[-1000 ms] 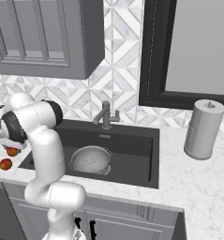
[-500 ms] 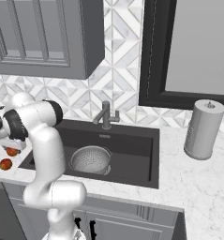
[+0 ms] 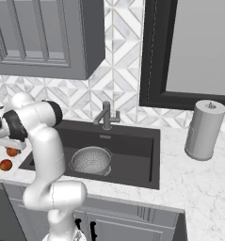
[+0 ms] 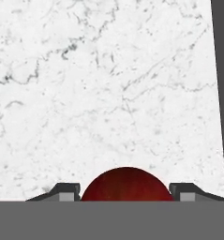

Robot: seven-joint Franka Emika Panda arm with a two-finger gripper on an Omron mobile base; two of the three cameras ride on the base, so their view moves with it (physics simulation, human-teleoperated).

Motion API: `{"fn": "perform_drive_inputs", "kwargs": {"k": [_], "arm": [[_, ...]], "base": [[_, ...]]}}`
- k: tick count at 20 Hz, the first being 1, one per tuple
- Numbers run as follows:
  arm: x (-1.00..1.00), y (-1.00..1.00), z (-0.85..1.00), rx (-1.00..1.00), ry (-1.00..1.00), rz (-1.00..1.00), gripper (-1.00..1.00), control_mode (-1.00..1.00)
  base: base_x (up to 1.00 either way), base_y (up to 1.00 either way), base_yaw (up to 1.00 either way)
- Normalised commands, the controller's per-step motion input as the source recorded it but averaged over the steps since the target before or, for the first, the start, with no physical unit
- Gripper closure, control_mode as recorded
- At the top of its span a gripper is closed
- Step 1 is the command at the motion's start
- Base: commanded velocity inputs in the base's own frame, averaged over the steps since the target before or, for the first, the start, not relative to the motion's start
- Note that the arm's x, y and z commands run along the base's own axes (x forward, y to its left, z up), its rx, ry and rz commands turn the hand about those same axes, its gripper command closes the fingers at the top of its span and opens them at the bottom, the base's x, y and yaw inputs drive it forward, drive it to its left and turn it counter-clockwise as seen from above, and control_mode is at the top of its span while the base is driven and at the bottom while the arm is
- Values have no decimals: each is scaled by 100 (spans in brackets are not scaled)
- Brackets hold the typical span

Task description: Put the colander in the sink, put the pear, apple, apple in the colander, and turn on the sink faucet and pour water over the colander.

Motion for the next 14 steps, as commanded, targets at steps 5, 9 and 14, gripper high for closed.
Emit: {"fn": "perform_drive_inputs", "kwargs": {"k": [5,9,14], "arm": [[-2,-54,4,0,-4,-3,100,-100],[0,-65,42,-3,-3,-12,100,-100],[23,-68,39,-16,0,-24,100,-100]], "base": [[0,0,0],[0,0,0],[0,0,0]]}}
